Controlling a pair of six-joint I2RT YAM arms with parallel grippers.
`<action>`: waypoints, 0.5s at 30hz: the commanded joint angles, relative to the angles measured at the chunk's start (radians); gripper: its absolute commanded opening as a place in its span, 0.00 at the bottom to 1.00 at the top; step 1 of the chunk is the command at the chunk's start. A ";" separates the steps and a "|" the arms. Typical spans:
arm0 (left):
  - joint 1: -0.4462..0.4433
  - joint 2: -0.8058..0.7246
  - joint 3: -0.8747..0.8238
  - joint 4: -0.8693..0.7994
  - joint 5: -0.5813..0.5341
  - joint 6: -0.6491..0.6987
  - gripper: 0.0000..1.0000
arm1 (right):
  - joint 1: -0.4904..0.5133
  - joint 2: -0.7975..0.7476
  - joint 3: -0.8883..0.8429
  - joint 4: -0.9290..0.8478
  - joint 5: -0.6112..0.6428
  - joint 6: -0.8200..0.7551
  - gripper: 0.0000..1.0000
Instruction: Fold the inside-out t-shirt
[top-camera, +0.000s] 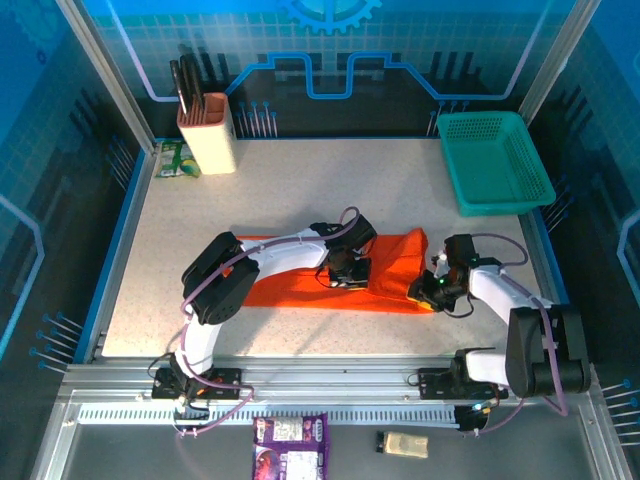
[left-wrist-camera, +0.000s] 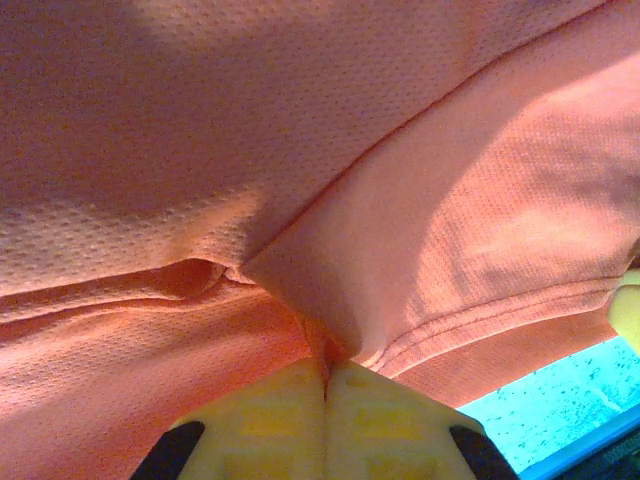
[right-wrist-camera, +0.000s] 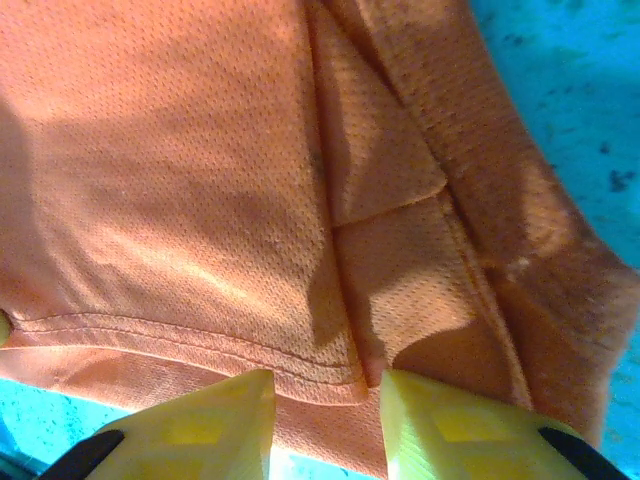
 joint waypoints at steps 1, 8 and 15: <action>-0.003 -0.013 0.006 -0.019 -0.013 -0.003 0.01 | 0.006 -0.023 -0.007 -0.014 0.021 0.022 0.35; -0.001 -0.007 -0.001 -0.015 -0.005 -0.011 0.00 | 0.008 0.072 -0.006 0.049 -0.058 0.024 0.32; 0.001 -0.018 0.002 -0.010 -0.002 -0.013 0.00 | 0.008 0.035 0.007 0.023 -0.050 0.026 0.15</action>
